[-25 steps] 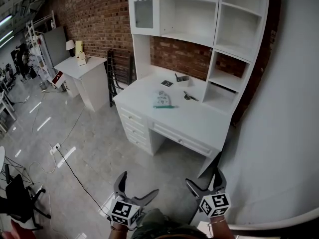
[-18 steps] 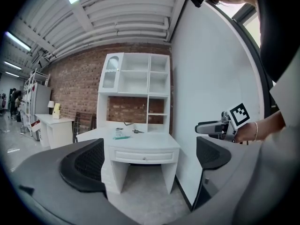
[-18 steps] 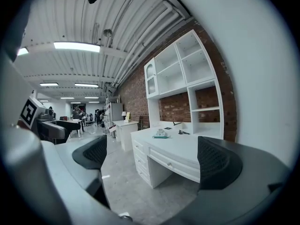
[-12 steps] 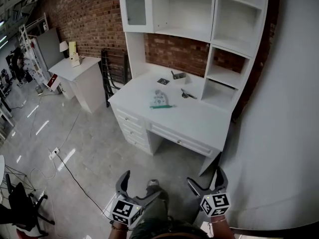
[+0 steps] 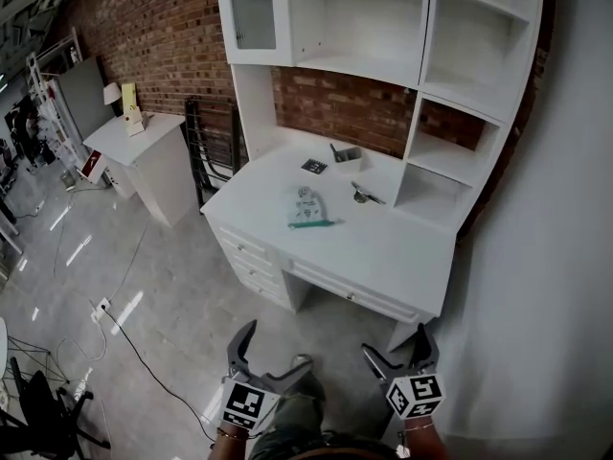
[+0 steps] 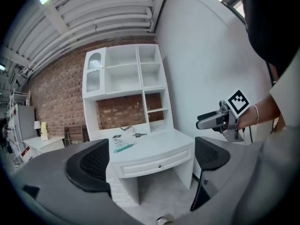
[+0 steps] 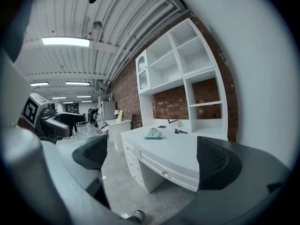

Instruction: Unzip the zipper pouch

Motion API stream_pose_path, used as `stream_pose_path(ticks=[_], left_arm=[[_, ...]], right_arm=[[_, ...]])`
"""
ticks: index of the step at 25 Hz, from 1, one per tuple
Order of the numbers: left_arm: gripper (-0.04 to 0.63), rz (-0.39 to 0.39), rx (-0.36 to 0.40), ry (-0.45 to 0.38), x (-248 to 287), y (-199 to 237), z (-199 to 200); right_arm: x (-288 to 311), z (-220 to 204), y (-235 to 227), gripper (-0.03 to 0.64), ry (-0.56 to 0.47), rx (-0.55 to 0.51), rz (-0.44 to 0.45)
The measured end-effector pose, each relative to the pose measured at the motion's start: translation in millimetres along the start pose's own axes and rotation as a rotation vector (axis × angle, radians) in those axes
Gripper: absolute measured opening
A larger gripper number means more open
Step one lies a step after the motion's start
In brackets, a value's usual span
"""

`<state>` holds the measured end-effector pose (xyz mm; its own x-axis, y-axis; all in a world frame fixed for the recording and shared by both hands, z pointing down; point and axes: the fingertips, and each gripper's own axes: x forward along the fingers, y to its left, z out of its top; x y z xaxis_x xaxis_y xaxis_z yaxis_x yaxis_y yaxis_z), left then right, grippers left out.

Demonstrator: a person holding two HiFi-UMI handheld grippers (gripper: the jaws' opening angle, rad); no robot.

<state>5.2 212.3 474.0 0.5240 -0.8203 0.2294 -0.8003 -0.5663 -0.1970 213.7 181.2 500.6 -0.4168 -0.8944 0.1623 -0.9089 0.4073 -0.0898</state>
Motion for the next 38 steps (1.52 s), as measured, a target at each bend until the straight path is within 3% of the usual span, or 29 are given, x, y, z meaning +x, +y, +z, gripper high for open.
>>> stream_pose_path(ticks=[6, 13, 20, 28, 38], left_arm=[[0.568, -0.031, -0.015, -0.006, 42.1, 55.3, -3.2], [0.566, -0.051, -0.111, 0.010, 82.4, 123.0, -22.2], [0.566, -0.114, 0.016, 0.159, 133.0, 186.8, -60.2], [0.550, -0.096, 0.046, 0.153, 186.2, 267.6, -68.9], [0.396, -0.076, 0.155, 0.128, 227.7, 324.1, -68.6]], right_arm=[[65.9, 18.5, -9.3, 0.568, -0.013, 0.007, -0.019], [135.3, 34.6, -11.5, 0.565, 0.019, -0.010, -0.005], [210.7, 46.5, -17.2, 0.561, 0.045, -0.028, 0.002], [287.3, 55.3, -13.9, 0.555, 0.064, -0.055, 0.011], [319.9, 55.0, -14.0, 0.549, 0.090, -0.068, -0.024]])
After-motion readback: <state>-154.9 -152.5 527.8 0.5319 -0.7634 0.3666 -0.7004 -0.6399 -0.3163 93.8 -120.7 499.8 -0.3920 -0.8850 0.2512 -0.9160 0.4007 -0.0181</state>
